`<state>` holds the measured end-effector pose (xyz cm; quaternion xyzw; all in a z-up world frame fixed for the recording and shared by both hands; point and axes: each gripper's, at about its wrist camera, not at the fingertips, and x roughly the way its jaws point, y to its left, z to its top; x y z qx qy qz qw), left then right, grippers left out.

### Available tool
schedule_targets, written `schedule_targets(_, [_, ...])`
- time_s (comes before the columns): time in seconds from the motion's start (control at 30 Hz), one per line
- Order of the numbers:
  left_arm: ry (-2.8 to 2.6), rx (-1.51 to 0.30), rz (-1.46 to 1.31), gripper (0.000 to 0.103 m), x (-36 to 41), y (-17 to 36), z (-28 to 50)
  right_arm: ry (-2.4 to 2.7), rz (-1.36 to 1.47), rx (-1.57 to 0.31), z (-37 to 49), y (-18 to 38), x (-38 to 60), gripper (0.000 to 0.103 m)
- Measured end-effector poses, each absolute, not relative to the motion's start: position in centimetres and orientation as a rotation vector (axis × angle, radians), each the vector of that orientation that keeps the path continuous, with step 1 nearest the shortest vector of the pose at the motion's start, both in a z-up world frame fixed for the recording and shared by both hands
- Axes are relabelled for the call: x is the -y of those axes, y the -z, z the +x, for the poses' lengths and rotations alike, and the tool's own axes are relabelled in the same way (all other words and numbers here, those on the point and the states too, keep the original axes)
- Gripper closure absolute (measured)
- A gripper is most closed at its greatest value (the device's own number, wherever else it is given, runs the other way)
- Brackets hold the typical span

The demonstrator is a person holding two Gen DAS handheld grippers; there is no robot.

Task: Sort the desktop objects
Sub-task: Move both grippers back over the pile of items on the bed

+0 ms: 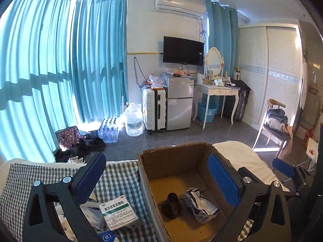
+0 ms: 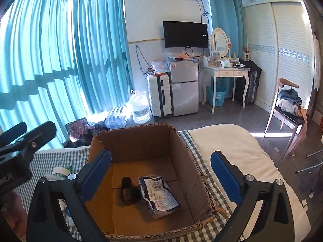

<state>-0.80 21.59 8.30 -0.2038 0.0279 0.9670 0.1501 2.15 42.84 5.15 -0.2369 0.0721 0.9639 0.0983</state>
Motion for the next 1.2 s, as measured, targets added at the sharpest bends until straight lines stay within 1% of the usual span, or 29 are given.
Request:
schedule_targets(0.03, [-2.787, -0.075, -0.577, 0.0, -21.1, -8.5, -0.6, -2.855, -0.702, -0.211, 2.1, -5.2, -42.7, 0.0])
schedule_targets(0.4, [-2.857, -0.008, -0.607, 0.0, -16.5, -10.0, 0.1, -2.892, -0.714, -0.151, 2.2, -5.2, -40.4, 0.0])
schedule_targets(0.7, [-2.913, 0.013, -0.62, 0.0, -12.6, -9.9, 0.5, -2.935, -0.711, -0.127, 2.2, -5.5, -38.2, 0.0])
schedule_targets(0.87, [-2.938, 0.009, -0.65, 0.0, -10.7, -8.9, 0.8, -2.973, -0.727, -0.112, 2.1, -5.6, -36.6, 0.0])
schedule_targets(0.97, [-2.947, 0.036, -0.659, 0.0, -9.1, -8.4, 1.0, -3.008, -0.77, -0.146, 2.0, -5.5, -35.5, 0.0])
schedule_targets(1.1, [-2.964, 0.056, -0.673, 0.0, -6.9, -7.4, 1.0, -3.053, -0.797, -0.237, 1.7, -5.2, -33.7, 0.0])
schedule_targets(1.2, [-2.981, 0.044, -0.668, 0.0, -5.8, -6.7, 1.2, -3.066, -0.782, -0.238, 1.7, -4.9, -32.4, 0.0])
